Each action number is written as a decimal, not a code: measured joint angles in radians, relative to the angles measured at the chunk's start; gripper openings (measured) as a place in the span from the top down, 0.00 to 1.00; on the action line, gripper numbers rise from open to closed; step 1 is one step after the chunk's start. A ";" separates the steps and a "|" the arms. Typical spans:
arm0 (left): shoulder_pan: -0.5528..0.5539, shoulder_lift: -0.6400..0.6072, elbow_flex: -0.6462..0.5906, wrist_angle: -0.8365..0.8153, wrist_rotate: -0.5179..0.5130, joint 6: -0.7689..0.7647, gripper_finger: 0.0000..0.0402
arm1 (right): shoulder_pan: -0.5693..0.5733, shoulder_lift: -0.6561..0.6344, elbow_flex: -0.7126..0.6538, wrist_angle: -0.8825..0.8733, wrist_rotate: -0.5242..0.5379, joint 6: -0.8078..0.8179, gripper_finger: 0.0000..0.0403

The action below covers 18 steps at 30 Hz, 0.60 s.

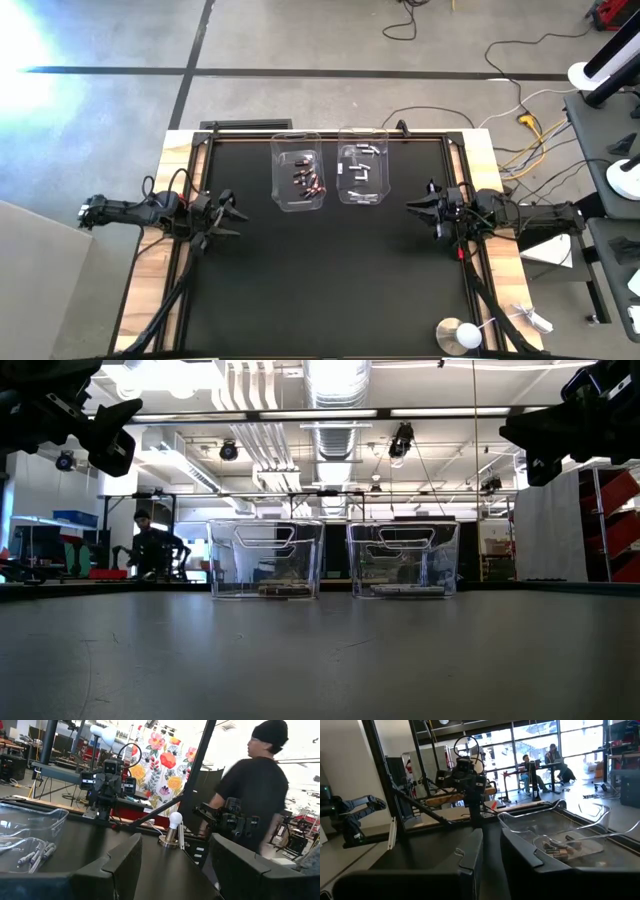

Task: Sort batteries
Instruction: Return to home position

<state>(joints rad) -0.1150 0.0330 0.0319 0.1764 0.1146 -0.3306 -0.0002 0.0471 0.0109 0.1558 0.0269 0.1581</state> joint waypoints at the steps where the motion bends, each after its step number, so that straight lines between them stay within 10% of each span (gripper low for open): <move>1: 0.000 0.000 0.000 0.000 0.000 0.000 0.48 | 0.000 0.000 0.000 0.000 0.000 0.000 0.85; 18: 0.000 0.000 0.000 0.000 0.000 0.000 0.48 | 0.000 0.000 0.000 0.000 0.000 -0.001 0.77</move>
<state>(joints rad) -0.1150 0.0330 0.0319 0.1768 0.1146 -0.3309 -0.0002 0.0471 0.0108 0.1558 0.0272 0.1570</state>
